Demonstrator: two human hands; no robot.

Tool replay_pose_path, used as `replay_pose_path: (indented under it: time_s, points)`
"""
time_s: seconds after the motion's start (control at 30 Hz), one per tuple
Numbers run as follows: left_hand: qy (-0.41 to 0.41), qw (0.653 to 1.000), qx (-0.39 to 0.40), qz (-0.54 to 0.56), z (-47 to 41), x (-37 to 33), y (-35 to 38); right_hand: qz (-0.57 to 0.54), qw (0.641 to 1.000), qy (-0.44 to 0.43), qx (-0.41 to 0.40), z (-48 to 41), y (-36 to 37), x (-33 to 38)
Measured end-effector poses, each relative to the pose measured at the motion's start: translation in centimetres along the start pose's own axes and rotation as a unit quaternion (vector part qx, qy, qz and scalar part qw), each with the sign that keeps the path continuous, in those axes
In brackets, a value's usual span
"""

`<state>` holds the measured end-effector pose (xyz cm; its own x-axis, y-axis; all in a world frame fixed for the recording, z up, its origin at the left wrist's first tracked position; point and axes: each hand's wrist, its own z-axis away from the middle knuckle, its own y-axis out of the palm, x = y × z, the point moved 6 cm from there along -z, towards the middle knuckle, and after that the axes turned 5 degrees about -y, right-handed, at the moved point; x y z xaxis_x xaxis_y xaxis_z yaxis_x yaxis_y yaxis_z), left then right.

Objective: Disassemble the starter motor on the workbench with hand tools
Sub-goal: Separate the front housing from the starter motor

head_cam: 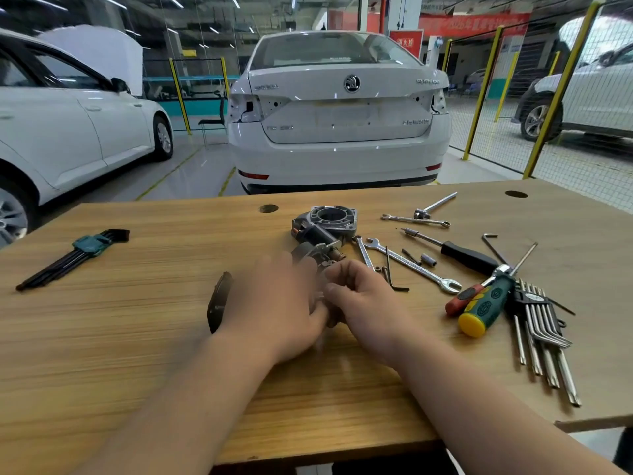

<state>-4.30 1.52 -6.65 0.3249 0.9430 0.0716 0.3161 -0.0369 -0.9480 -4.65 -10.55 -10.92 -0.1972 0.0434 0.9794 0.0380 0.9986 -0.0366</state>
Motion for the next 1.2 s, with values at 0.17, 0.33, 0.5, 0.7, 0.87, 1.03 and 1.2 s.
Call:
replay_pose_path:
  time_s: [0.17, 0.33, 0.5, 0.7, 0.87, 1.03, 1.2]
  points:
    - [0.069, 0.997, -0.001, 0.03, 0.5, 0.0, 0.3, 0.038, 0.999, 0.001, 0.016, 0.2, 0.2, 0.3]
    - [0.065, 0.993, -0.058, 0.081, 1.3, 0.4, -0.2, 0.096, 0.995, -0.008, 0.038, 0.5, 1.0, 0.5]
    - [0.033, 0.994, -0.094, 0.045, 1.5, 0.5, 0.0, 0.233, 0.972, -0.007, 0.003, 0.7, -0.9, 1.2]
    - [0.043, 0.99, -0.131, 0.042, 1.8, 0.4, 0.1, 0.308, 0.951, 0.005, 0.038, 0.8, -1.0, 1.2]
    - [0.046, 0.99, -0.121, 0.046, 1.4, 0.6, 0.2, 0.261, 0.963, -0.03, 0.067, 0.9, -1.3, 1.2]
    - [0.055, 0.988, -0.135, 0.052, 1.7, 0.4, 0.1, 0.283, 0.956, -0.066, 0.029, 0.8, -1.1, 1.6]
    - [0.05, 0.982, -0.173, 0.053, 2.4, 0.4, -0.1, 0.251, 0.964, -0.007, 0.087, 1.0, -0.5, 1.4]
